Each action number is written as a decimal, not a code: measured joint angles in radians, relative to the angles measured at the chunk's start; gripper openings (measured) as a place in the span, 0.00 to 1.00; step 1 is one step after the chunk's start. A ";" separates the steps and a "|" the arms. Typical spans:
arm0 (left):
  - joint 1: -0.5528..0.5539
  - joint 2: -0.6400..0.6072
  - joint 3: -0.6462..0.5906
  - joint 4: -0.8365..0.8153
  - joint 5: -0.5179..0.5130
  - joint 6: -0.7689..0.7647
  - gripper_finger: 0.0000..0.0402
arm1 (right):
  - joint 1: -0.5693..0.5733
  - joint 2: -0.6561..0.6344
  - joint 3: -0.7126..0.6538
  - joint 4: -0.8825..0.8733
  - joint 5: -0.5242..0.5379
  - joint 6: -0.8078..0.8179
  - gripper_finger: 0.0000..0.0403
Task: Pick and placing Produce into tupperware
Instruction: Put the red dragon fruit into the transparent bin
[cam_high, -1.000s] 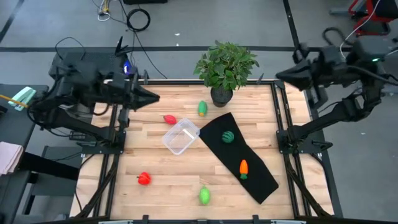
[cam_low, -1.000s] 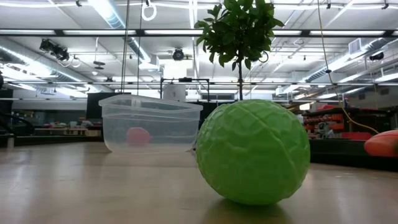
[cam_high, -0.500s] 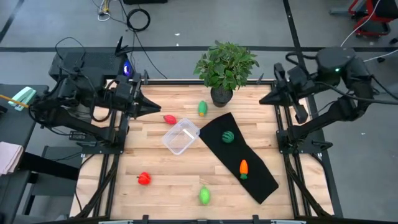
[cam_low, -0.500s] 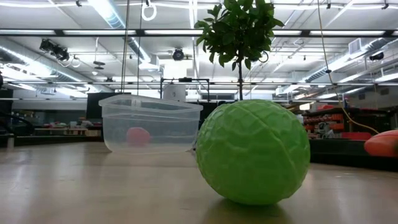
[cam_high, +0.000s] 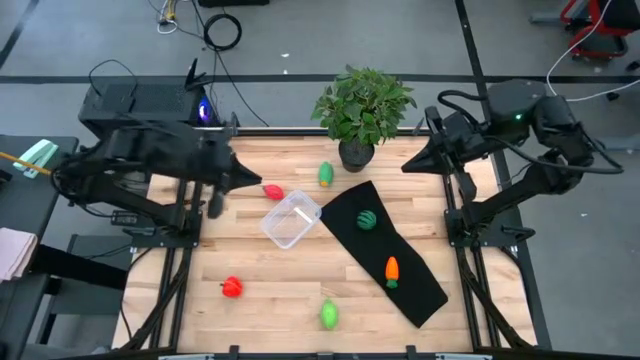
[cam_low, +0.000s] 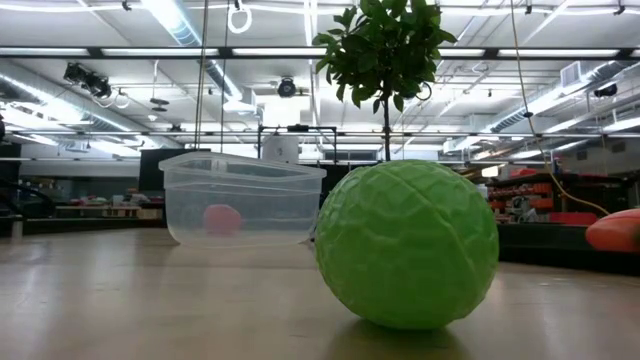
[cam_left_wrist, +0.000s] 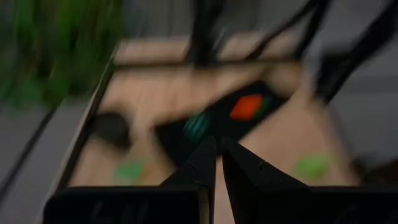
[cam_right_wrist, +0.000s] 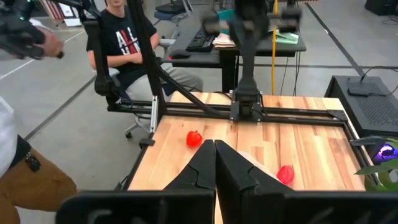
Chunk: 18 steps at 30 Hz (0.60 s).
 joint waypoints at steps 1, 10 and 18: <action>0.011 0.013 -0.002 -0.060 -0.024 0.014 0.10 | 0.000 0.000 0.000 0.000 0.005 -0.005 0.02; 0.179 0.153 -0.026 -0.310 -0.072 -0.136 0.35 | 0.000 0.019 0.000 0.028 0.026 -0.005 0.15; 0.213 0.280 -0.109 -0.360 -0.004 0.201 0.69 | 0.001 0.026 0.000 0.031 0.026 0.017 0.27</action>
